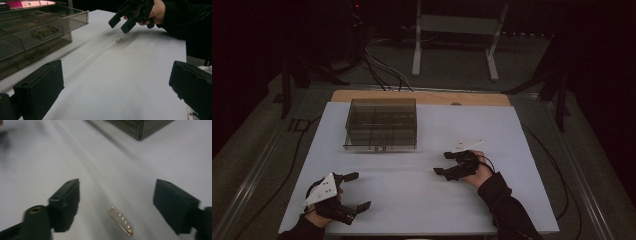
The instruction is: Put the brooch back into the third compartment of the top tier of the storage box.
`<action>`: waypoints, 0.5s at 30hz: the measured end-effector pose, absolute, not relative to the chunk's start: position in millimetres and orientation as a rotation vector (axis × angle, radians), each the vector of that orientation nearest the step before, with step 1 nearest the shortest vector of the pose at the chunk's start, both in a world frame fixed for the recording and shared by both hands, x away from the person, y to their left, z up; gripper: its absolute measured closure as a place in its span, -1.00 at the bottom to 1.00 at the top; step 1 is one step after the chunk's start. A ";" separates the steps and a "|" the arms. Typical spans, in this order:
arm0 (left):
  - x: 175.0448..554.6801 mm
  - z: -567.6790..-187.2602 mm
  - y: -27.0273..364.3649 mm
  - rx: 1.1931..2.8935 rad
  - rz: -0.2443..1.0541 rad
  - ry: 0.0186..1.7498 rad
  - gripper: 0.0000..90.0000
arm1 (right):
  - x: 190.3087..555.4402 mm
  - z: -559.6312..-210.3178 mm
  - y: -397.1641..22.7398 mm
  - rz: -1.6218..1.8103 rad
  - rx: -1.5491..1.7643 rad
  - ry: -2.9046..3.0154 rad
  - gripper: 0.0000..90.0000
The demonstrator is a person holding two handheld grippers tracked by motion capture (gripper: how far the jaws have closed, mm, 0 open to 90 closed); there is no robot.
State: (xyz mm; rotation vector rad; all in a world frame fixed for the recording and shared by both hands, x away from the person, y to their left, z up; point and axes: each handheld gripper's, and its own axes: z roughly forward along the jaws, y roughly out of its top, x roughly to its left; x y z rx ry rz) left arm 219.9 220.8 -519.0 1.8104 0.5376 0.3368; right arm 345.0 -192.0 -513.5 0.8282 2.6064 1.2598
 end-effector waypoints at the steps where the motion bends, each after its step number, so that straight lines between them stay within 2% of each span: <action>1: 219.7 -519.0 220.9 1.810 0.336 0.538 -0.99 | 344.5 -514.3 -191.9 1.249 0.837 2.613 -0.34; 2: 219.7 -519.0 220.9 1.810 0.336 0.538 -0.99 | 344.5 -514.3 -191.9 1.249 0.837 2.613 -0.34; 4: 219.8 -519.0 220.8 1.812 0.336 0.536 -0.99 | 343.7 -517.5 -191.7 1.211 0.818 2.635 -0.07; 15: 219.7 -519.2 221.0 1.815 0.335 0.535 -0.99 | 346.9 -527.3 -191.8 1.058 0.790 2.672 0.42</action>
